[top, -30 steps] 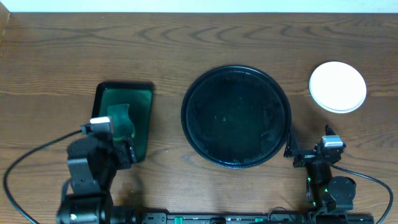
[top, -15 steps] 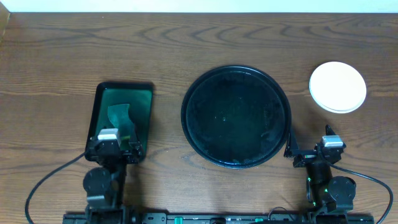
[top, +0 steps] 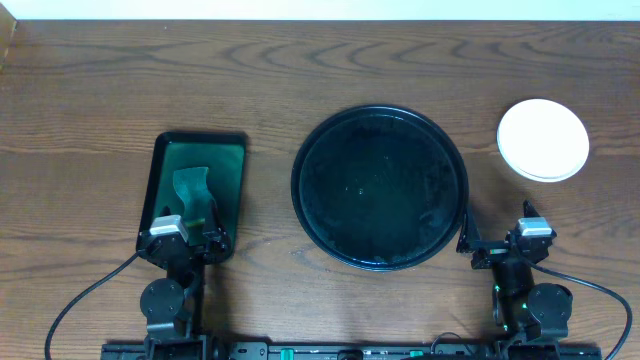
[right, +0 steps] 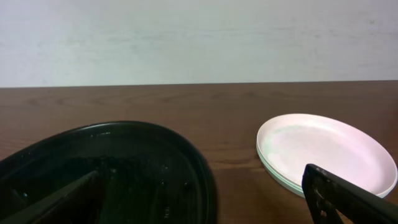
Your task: Clean dirty plates on tray and stack at the side
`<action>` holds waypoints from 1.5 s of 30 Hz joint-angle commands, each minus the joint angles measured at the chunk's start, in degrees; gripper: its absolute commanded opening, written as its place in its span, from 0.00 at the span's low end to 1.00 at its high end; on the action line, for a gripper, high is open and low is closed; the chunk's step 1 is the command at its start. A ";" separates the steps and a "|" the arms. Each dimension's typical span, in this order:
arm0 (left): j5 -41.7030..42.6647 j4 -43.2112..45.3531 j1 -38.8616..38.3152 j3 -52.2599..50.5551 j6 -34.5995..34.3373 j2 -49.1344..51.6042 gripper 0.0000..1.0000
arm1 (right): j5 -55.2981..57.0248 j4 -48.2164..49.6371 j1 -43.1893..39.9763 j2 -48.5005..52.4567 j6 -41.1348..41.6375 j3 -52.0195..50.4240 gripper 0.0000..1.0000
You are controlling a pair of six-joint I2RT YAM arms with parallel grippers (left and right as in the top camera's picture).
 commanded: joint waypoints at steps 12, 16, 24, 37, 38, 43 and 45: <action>-0.66 -2.82 -0.24 -0.57 8.76 -0.48 0.80 | 0.15 -0.24 0.50 -0.39 -0.66 -0.09 0.99; -0.63 -2.62 -0.22 -0.57 10.19 1.20 0.80 | 0.15 -0.24 0.50 -0.42 -0.66 -0.09 0.99; -0.66 -2.60 -0.22 -0.57 10.19 6.10 0.80 | 0.15 -0.24 0.50 -0.39 -0.66 -0.09 0.99; -0.66 -2.60 -0.22 -0.57 10.19 13.16 0.80 | 0.15 -0.24 0.50 -0.39 -0.66 -0.09 0.99; -0.66 -2.60 -0.22 -0.57 10.19 13.53 0.80 | 0.15 -0.24 0.50 -0.39 -0.66 -0.09 0.99; -0.66 -2.60 -0.24 -0.57 10.19 15.32 0.80 | 0.15 -0.24 0.50 -0.39 -0.66 -0.09 0.99; -0.96 -2.62 -0.35 -0.57 10.19 15.04 0.80 | 0.15 -0.24 0.50 -0.39 -0.66 -0.09 0.99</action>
